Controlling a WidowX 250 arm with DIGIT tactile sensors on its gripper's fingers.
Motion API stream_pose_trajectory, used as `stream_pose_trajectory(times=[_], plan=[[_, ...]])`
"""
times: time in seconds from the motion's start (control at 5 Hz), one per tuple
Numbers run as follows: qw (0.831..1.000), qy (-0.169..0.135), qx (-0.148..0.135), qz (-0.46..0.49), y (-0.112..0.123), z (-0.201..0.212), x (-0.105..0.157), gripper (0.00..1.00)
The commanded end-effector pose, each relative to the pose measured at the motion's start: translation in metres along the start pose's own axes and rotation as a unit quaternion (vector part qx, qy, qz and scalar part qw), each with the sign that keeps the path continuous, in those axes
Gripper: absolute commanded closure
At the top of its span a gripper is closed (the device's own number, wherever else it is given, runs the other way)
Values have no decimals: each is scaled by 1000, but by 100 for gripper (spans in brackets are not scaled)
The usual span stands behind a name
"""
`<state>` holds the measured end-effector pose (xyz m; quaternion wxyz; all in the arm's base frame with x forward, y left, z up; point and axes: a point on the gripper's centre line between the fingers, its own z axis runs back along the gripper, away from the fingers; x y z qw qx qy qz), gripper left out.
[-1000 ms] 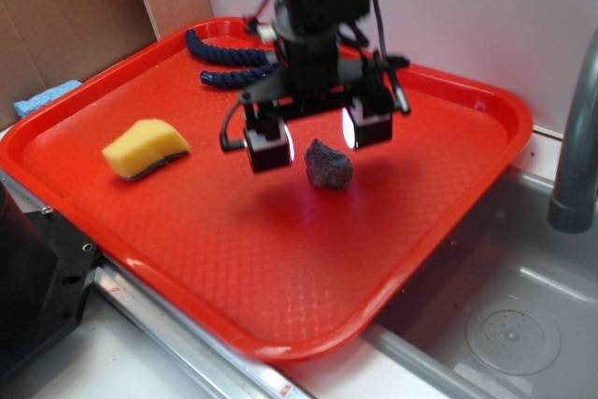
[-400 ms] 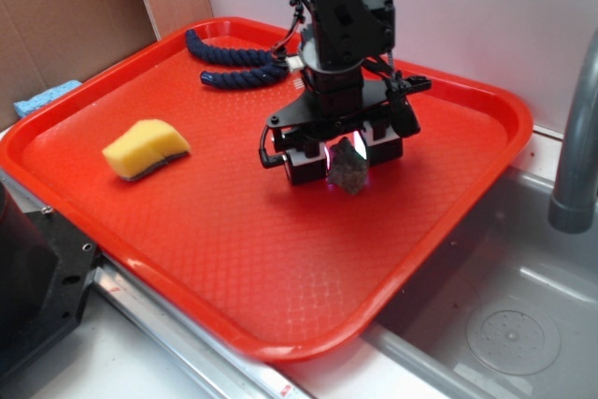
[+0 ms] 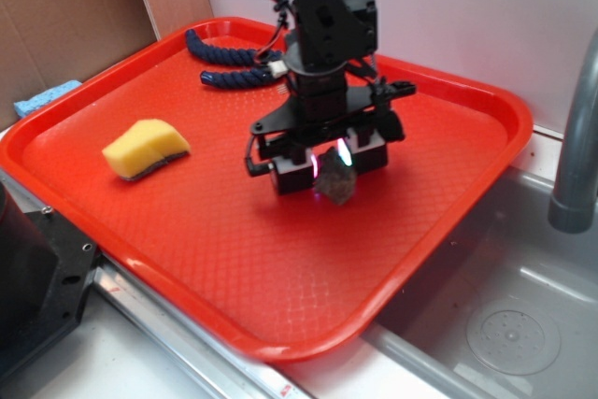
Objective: Grab the rock.
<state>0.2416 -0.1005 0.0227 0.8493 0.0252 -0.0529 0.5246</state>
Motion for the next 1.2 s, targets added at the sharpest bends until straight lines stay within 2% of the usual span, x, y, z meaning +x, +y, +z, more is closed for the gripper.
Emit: stream_pose_trajectory(times=[0.0, 0.2, 0.6, 0.8, 1.0], plan=[[987, 27, -43, -156, 8, 77, 44, 100], [965, 56, -35, -255, 17, 107, 62, 100], [935, 82, -55, -341, 63, 163, 106, 100], [937, 63, -71, -336, 74, 167, 116, 100], [946, 71, -56, -313, 73, 162, 124, 100]])
